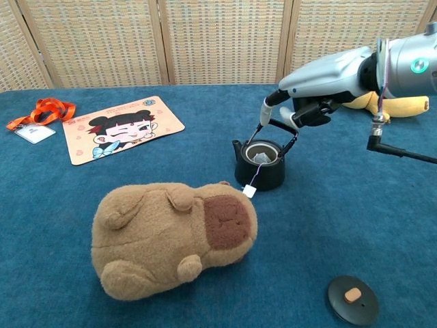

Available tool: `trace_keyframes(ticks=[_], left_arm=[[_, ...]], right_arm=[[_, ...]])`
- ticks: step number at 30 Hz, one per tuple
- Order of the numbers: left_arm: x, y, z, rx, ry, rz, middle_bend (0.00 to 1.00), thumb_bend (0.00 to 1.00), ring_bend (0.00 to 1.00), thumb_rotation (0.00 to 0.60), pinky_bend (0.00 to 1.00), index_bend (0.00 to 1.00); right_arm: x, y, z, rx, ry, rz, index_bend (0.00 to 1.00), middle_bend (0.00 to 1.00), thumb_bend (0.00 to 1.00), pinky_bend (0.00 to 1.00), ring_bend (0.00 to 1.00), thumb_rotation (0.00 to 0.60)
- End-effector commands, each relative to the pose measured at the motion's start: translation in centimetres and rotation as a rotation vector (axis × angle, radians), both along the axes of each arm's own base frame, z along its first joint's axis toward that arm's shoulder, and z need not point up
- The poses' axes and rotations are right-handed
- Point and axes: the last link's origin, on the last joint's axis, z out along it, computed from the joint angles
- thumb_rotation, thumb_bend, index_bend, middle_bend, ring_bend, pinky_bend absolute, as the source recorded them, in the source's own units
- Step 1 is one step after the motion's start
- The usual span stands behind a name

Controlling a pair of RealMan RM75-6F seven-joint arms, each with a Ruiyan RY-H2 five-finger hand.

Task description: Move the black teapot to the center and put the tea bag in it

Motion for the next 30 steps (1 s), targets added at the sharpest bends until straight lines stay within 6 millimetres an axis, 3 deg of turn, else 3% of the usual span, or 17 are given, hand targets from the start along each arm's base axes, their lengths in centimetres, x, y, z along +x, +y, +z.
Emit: trace_keyframes(ticks=[1,12,16,19,21,30], left_arm=[[0.0,0.0,0.1,0.003,0.0,0.001,0.0,0.48,0.0,0.6,0.0,0.1],[0.1,0.1,0.4,0.031,-0.004,-0.002,0.0,0.47,0.0,0.6,0.0,0.1],[0.1,0.1,0.6,0.059,-0.018,-0.003,0.0,0.47,0.0,0.6,0.0,0.1],[-0.1,0.1,0.8,0.087,-0.022,-0.004,0.0,0.47,0.0,0.6,0.0,0.1],[-0.1,0.0,0.9,0.104,-0.032,-0.006,0.0,0.47,0.0,0.6,0.0,0.1],[-0.3,-0.5,1.0,0.136,-0.041,-0.01,0.0,0.47,0.0,0.6,0.0,0.1]], right_arm=[[-0.5,0.5,1.3,-0.034,-0.039,-0.005,0.24,0.89,0.93,1.0,0.98,0.111],[-2.8,1.7,4.4,-0.143,-0.141,-0.048,0.24,0.64,0.93,0.96,0.72,0.11],[-4.0,2.4,5.8,-0.21,-0.188,-0.063,0.24,0.55,0.83,0.91,0.63,0.111],[-5.3,3.1,6.9,-0.277,-0.226,-0.085,0.23,0.45,0.69,0.83,0.54,0.146],[-6.2,3.7,7.3,-0.318,-0.225,-0.088,0.21,0.42,0.65,0.79,0.5,0.161],[-9.2,6.3,8.4,-0.425,-0.31,-0.17,0.19,0.3,0.62,0.56,0.32,0.171]])
